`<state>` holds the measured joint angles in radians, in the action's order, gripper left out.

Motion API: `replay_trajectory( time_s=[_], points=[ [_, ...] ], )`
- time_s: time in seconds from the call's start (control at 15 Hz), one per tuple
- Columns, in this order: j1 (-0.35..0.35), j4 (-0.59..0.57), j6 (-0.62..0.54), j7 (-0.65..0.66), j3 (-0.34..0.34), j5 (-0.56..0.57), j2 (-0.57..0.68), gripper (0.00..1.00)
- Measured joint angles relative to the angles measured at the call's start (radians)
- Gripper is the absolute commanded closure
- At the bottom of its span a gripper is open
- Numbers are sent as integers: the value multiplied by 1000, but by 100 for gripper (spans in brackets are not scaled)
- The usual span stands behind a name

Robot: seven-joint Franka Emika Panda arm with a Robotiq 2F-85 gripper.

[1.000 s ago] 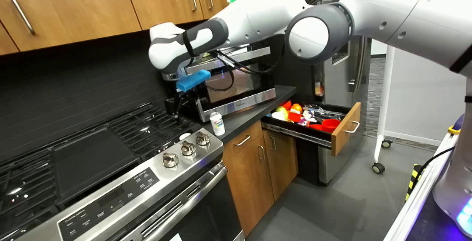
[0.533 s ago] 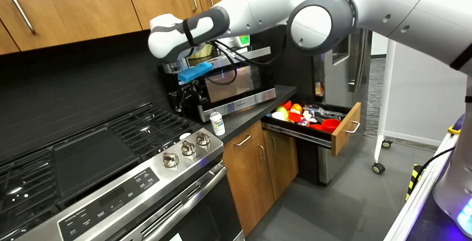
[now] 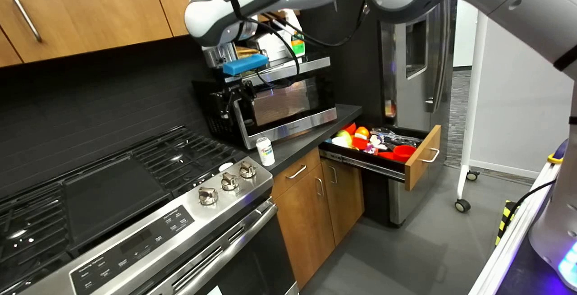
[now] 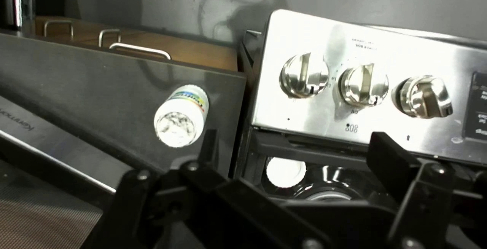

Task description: Take the lid off of the white bottle

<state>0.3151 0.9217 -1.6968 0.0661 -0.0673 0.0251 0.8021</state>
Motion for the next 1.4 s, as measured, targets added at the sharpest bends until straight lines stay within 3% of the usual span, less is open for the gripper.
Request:
replay_trajectory(
  time_s=[0.4, 1.07, 1.4],
  points=[
    [-3, 271, -26, 10, -6, -62, -160, 0],
    [-23, 731, -171, 38, -50, -78, -459, 0],
    [-25, 740, -174, 38, -58, -78, -459, 0]
  ],
)
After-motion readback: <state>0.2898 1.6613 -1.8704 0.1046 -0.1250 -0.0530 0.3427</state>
